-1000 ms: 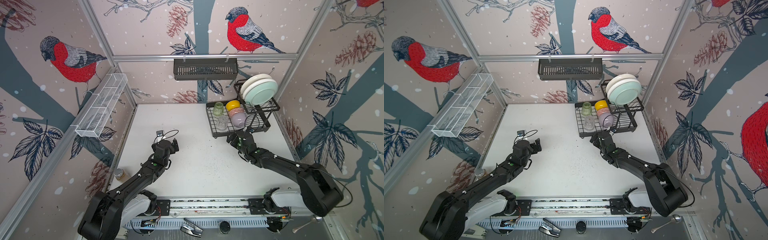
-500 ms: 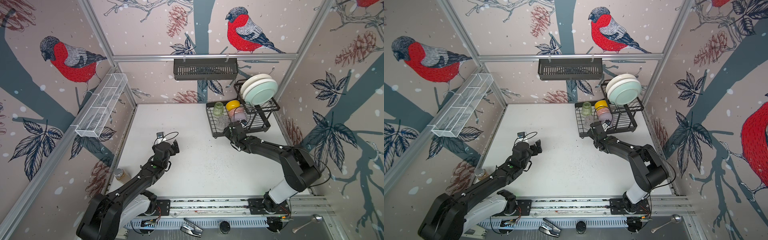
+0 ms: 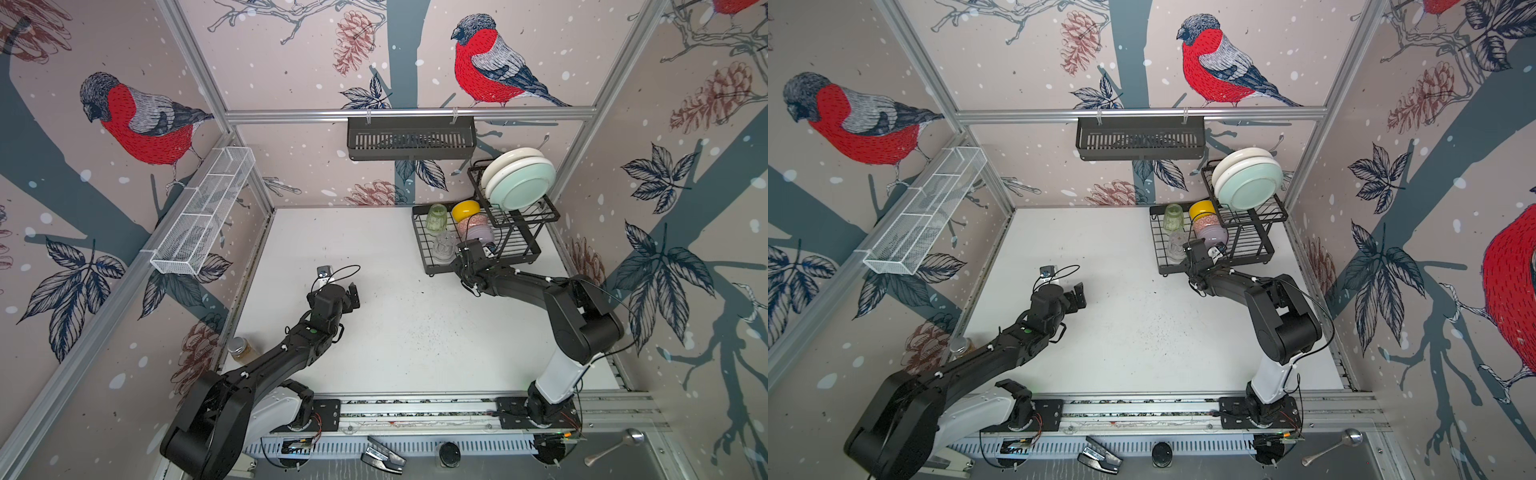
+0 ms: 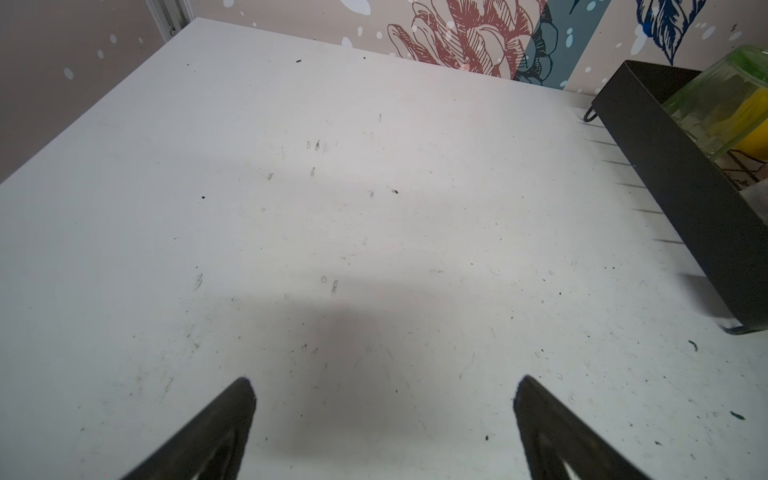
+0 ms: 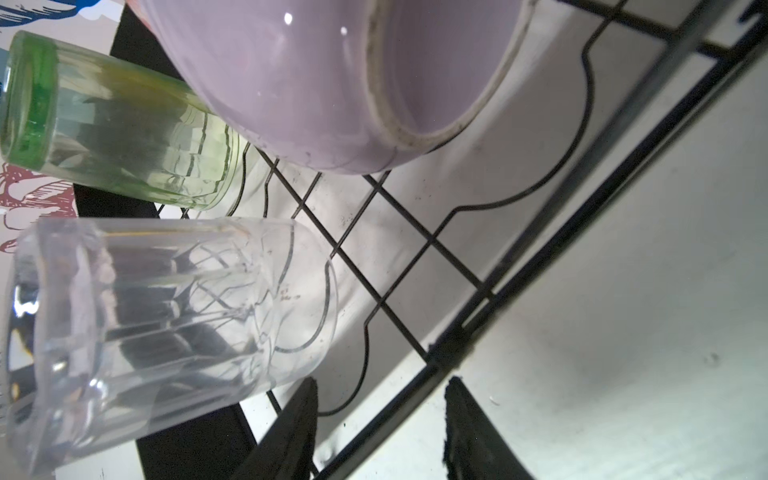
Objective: Unload the mixed dishes from the dish rack
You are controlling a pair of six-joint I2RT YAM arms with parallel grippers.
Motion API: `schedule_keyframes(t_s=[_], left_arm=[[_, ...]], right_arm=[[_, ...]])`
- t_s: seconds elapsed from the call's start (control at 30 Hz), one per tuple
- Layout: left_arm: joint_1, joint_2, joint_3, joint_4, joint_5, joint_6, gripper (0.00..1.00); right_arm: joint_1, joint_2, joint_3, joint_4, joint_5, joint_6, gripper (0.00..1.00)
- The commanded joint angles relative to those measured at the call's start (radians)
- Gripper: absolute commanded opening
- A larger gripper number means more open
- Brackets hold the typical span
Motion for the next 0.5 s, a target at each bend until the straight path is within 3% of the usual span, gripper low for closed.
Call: schedule_keyframes(t_s=[0.0, 0.2, 0.47], left_arm=[[-0.002, 0.011, 0.011, 0.024, -0.007, 0.000, 0.97], [-0.003, 0.010, 0.001, 0.038, -0.009, -0.002, 0.97], [-0.003, 0.021, 0.001, 0.042, -0.010, -0.005, 0.97]], right_arm=[[0.004, 0.015, 0.006, -0.136, 0.004, 0.010, 0.46], [-0.012, 0.017, -0.033, -0.184, 0.000, 0.065, 0.30], [0.000, 0.020, -0.079, -0.242, -0.011, 0.111, 0.21]])
